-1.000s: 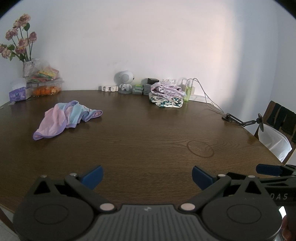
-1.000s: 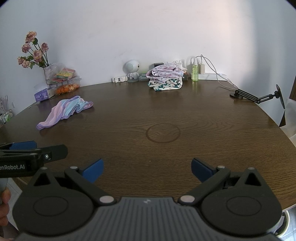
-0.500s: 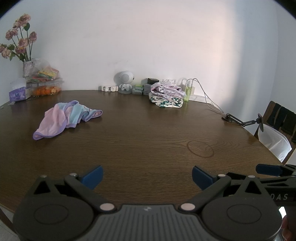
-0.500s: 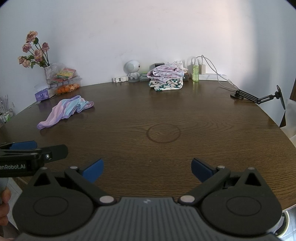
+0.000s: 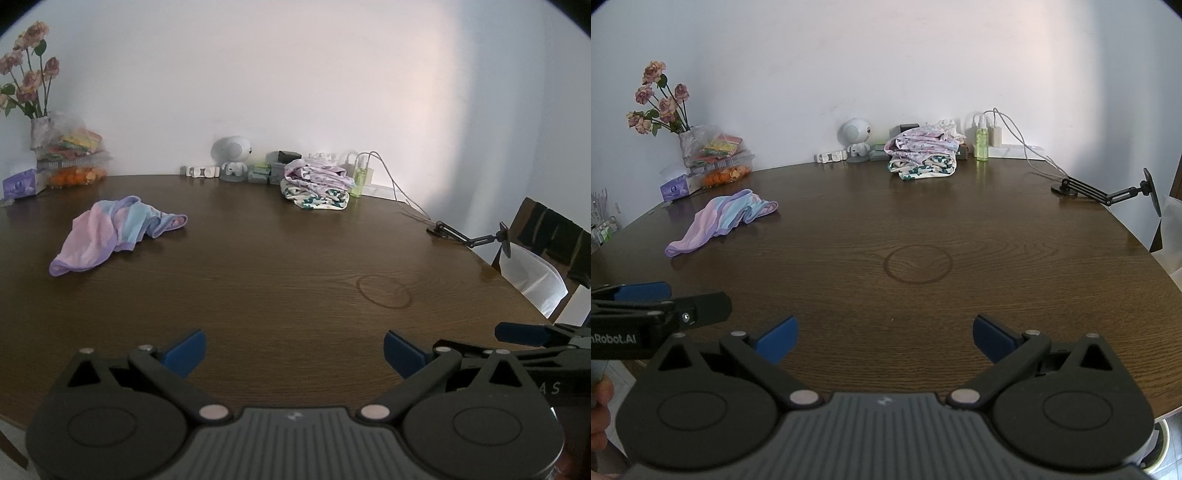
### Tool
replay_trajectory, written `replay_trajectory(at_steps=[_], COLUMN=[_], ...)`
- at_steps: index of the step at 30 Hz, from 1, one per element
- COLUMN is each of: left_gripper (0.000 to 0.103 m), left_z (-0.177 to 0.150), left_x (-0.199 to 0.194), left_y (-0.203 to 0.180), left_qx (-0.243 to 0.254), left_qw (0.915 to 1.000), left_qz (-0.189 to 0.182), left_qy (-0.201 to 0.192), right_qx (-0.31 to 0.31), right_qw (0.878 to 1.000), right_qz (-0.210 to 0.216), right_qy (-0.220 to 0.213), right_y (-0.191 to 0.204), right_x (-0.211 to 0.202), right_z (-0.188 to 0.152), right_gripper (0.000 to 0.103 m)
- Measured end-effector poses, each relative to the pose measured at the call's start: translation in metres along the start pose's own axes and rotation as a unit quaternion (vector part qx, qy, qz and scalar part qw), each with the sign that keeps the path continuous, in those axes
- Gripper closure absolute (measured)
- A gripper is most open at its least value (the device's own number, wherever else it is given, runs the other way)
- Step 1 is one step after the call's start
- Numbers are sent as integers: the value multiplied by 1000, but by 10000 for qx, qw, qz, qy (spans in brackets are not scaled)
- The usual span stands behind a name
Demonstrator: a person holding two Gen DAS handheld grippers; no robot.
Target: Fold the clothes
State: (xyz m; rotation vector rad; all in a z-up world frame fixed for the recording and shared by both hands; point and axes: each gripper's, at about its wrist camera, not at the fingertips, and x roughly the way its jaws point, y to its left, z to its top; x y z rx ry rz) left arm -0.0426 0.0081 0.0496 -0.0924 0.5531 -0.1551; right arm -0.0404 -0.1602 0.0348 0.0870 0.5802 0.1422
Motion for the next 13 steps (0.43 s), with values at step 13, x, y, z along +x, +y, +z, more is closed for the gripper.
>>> replay_trajectory(at_steps=[13], left_gripper=[0], left_z=[0], left_x=[-1], left_y=[0], left_qx=[38], left_qw=[10000], left_qz=[-29], left_qy=[-13], right_qx=[14], right_qw=[10000], right_qz=[23], right_qy=[0], right_y=[-2], right_x=[1], right_z=[0], right_gripper=[0])
